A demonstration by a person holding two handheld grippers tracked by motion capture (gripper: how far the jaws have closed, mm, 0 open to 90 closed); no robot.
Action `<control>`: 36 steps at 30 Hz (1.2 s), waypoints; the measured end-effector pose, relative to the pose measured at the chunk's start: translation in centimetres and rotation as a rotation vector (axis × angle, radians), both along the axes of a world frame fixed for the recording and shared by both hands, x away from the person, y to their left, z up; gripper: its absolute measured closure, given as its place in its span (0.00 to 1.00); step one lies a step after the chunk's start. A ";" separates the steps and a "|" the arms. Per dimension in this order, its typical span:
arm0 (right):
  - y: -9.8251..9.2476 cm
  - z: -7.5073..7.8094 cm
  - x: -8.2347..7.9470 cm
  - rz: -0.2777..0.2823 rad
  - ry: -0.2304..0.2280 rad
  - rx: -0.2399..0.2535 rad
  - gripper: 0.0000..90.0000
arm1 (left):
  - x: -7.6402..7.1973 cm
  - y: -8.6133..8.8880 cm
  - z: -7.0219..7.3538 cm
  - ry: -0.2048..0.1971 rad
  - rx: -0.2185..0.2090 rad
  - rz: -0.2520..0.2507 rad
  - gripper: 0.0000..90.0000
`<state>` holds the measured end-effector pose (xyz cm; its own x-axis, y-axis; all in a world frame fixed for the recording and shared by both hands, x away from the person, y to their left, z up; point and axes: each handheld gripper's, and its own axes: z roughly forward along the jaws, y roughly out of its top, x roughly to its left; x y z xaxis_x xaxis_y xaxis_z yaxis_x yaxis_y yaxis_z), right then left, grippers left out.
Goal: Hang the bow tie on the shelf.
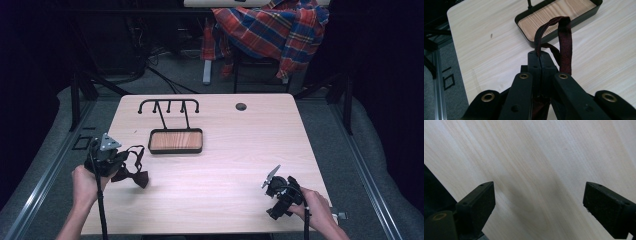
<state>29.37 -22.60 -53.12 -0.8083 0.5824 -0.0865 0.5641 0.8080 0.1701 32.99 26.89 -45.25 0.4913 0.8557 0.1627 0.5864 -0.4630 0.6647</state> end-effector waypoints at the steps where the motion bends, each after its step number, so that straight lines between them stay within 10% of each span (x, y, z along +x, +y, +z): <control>1: 0.1 0.1 0.0 0.002 -0.007 0.009 0.12 | 0.0 0.0 0.2 -0.003 0.002 0.002 0.99; 36: 0.3 -0.3 0.1 0.010 0.009 -0.001 0.12 | 6.3 -1.7 4.5 -0.049 0.033 0.037 0.99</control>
<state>29.44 -22.28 -53.41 -0.8146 0.5745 -0.0801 0.5578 0.8137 0.1639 39.34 25.21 -40.79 0.4499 0.8669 0.2146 0.5705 -0.4638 0.6778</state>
